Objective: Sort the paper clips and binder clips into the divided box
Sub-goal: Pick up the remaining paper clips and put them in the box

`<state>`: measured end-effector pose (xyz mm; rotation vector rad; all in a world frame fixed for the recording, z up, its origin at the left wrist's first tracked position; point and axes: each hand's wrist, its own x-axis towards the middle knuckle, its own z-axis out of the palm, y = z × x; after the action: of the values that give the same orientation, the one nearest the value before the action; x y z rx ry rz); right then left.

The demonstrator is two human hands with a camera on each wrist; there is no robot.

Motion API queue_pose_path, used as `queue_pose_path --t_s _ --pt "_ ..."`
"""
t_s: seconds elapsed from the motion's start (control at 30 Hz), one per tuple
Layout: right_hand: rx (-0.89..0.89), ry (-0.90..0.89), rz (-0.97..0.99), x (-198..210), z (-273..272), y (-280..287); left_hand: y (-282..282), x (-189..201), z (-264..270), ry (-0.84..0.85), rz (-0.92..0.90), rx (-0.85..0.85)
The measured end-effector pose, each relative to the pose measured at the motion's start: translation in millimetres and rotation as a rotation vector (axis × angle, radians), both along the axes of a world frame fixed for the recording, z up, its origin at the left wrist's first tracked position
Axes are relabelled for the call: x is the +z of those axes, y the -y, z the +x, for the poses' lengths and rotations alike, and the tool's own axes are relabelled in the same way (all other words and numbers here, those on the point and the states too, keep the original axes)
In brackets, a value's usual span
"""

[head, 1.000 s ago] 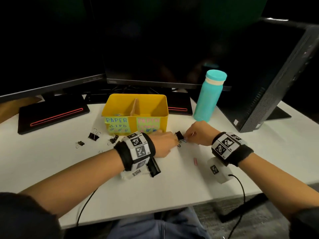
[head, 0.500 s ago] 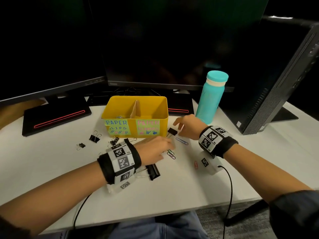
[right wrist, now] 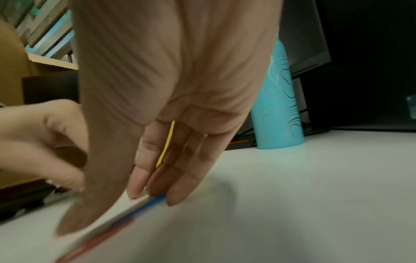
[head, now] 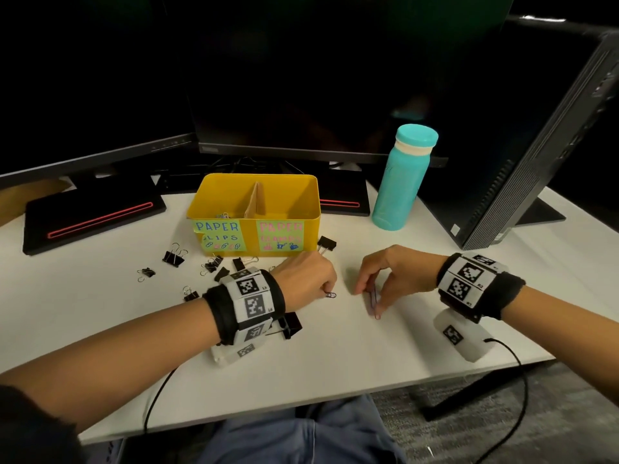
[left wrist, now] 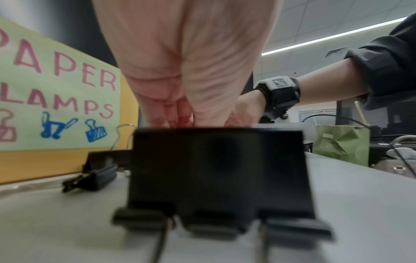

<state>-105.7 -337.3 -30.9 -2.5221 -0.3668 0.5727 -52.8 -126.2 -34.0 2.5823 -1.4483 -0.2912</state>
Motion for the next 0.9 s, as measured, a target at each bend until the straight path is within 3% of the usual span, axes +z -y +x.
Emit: queue_pose_path --t_s 0.33,0.4,0.53,0.67,0.73,0.8,0.9 --pt "-0.015 0.102 0.035 -10 -20 5 3 5 2 0.027 0.250 -0.050" --pt "0.010 0.124 -0.040 -10 -22 5 -4 16 5 0.028 0.167 -0.011" --pt "0.001 0.142 -0.038 -3 -20 8 -31 51 26 0.046 -0.205 0.153" --pt "-0.020 0.257 0.094 19 -9 -2 -72 74 67 0.299 -0.406 0.453" --pt "-0.054 0.428 0.157 38 9 -18 -92 72 90 0.308 -0.430 0.607" --pt "-0.095 0.600 0.201 53 36 -43 -104 62 106 0.193 -0.364 0.695" --pt "-0.181 0.643 0.210 61 81 -98 -114 48 111 0.083 -0.352 0.710"
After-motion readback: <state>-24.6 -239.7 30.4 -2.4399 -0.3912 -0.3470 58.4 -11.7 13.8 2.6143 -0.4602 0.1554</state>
